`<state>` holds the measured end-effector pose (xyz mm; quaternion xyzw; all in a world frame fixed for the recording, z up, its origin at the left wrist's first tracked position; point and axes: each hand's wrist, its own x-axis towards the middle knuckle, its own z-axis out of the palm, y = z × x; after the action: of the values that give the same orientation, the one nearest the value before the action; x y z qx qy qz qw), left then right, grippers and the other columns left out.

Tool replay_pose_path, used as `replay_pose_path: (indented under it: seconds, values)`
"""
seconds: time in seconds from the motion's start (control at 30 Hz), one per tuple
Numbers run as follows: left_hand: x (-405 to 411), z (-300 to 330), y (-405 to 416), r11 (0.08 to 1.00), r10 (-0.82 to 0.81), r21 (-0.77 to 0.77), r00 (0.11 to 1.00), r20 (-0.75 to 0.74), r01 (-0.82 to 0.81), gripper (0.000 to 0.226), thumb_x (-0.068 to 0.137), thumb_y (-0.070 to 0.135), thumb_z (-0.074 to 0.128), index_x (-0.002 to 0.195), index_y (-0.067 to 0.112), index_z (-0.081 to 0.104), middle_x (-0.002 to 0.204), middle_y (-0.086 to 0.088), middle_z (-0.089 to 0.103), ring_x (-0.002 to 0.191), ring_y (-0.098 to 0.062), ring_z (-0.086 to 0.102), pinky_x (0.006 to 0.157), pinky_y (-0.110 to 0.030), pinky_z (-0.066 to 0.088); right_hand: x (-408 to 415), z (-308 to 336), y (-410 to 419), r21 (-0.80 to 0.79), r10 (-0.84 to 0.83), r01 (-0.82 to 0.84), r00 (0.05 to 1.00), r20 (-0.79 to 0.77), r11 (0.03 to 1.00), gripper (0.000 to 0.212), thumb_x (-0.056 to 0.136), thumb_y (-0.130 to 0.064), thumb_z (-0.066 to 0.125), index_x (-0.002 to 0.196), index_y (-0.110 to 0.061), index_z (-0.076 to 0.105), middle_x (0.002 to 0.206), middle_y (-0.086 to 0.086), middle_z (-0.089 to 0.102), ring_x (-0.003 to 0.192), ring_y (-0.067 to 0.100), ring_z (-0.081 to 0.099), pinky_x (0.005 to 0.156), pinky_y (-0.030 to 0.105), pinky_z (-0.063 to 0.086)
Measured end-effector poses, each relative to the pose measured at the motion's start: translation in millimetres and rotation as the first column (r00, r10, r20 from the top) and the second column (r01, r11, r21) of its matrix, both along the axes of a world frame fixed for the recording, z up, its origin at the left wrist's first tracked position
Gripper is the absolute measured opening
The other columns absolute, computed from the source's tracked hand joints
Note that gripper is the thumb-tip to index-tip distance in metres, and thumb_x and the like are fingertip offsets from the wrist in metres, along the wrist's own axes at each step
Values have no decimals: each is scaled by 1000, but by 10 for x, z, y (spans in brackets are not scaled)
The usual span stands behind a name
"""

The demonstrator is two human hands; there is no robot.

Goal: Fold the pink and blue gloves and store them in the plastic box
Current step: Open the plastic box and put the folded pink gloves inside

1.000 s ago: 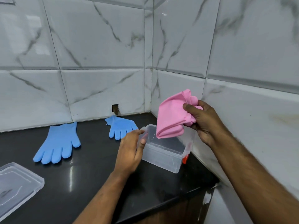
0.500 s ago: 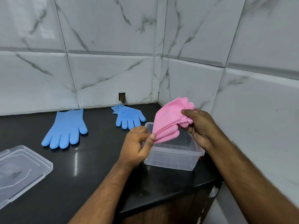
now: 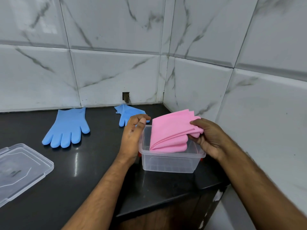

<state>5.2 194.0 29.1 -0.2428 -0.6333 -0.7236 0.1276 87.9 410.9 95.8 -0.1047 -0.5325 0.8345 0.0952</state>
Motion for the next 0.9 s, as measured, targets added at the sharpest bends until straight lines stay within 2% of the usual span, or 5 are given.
replay_pose_path:
  seconds: [0.17,0.3,0.4,0.6,0.9]
  values:
    - [-6,26,-18,999,27,21,998,59,-28,42,96,47,50,114,17,72,116,14,70,109,3,63,89,-13,43,0,215,-122,-132,33,-47,994,-108,990,59,99,6,47,45,-9,66,43,-1,55,38,5,57,47,21,58]
    - [-36,-14,-35,996,92,-17,995,-25,-92,48,95,55,51,113,16,71,114,1,71,111,-18,66,95,-35,51,20,362,-205,-87,59,-75,983,-176,993,67,98,9,41,38,-10,65,44,-2,56,39,5,59,50,19,58]
    - [-2,-23,-39,999,52,-13,998,-40,-53,51,102,54,43,119,16,72,114,-3,74,113,-29,68,100,-52,54,74,380,-201,-109,99,-124,972,-213,986,63,98,6,41,44,-10,70,45,-4,59,42,4,61,53,18,59]
    - [48,34,-13,998,-47,43,988,147,41,32,100,43,62,125,24,67,87,4,71,83,-6,68,78,-25,52,100,148,-117,-16,81,-81,996,-23,997,15,98,2,49,97,3,64,70,9,73,58,12,71,51,26,61]
    - [36,21,-34,985,-103,-123,982,160,123,17,98,26,70,113,28,77,76,7,67,72,-6,62,65,-19,45,70,-16,90,294,34,-60,995,91,954,21,98,-4,51,111,-1,66,84,14,76,65,19,74,53,31,60]
